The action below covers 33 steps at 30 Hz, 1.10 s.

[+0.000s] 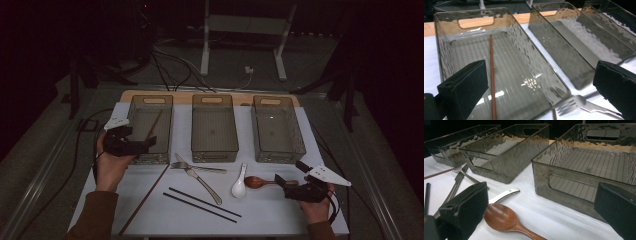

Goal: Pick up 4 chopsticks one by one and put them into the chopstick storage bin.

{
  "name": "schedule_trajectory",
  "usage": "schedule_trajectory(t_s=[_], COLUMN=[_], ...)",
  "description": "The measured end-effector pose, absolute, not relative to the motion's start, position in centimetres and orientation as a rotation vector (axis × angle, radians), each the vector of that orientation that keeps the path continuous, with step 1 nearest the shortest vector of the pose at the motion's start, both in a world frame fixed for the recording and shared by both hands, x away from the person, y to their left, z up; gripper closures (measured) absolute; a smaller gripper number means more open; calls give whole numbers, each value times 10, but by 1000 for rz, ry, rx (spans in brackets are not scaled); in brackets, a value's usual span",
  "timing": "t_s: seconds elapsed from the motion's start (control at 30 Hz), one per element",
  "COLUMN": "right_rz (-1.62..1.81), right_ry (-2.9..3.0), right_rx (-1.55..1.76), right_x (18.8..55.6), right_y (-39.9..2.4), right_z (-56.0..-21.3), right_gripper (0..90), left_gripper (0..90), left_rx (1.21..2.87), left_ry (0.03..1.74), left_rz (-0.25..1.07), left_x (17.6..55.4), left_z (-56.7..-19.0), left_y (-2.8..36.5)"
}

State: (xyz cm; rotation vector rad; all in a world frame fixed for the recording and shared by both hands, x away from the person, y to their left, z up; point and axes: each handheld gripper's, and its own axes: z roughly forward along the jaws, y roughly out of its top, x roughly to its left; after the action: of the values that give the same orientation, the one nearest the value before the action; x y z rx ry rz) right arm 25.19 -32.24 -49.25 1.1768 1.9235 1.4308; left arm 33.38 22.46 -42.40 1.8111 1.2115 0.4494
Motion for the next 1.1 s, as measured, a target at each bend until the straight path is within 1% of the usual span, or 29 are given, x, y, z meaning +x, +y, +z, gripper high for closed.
schedule_trajectory(t_s=[0.43,1.1], right_rz=[1430,1431], right_ry=[1924,1922], right_rx=[1178,1177], right_x=[252,252], right_y=[-322,-322], right_z=[-493,-493], right_gripper=[0,0], left_gripper=[8,8], left_rx=[1826,1918], left_ry=[1161,1237], left_rz=[452,432], left_x=[299,273], left_z=[-442,-481], left_y=[218,203])
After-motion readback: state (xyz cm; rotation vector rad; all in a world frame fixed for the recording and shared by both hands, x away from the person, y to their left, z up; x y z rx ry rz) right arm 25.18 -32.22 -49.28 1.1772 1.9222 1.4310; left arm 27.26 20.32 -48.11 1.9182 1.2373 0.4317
